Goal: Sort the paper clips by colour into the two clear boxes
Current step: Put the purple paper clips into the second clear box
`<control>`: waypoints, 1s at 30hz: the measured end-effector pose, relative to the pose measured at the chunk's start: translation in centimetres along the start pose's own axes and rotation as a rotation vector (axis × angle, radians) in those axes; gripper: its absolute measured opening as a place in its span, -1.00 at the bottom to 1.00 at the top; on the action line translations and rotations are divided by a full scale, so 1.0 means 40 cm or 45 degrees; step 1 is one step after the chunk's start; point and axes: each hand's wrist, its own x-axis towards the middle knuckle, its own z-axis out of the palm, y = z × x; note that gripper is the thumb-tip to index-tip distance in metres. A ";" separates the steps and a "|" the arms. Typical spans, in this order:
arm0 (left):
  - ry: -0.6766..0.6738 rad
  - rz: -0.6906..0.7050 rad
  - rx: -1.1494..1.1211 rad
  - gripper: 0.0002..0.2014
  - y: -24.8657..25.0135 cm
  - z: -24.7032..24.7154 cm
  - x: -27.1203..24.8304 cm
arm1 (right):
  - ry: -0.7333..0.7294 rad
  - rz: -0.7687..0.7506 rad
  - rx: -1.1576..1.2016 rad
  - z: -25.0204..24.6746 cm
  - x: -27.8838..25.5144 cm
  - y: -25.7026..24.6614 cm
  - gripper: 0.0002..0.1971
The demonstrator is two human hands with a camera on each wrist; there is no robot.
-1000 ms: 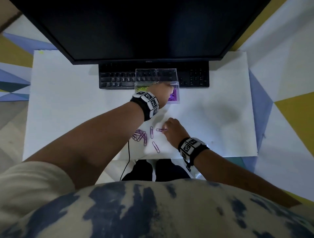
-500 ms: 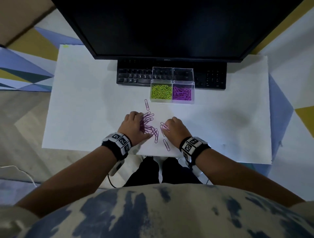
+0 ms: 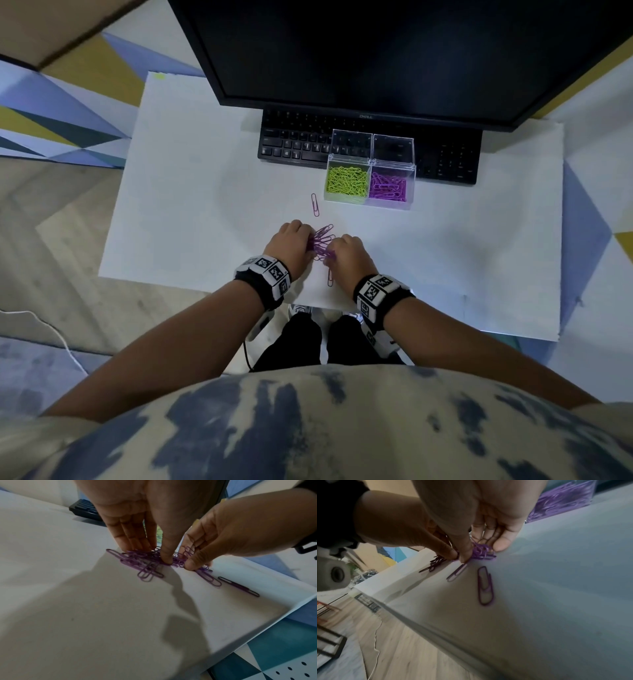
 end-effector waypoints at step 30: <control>-0.092 0.127 0.120 -0.77 0.039 -0.072 0.059 | 0.345 0.016 -0.039 -0.318 0.140 0.089 -0.71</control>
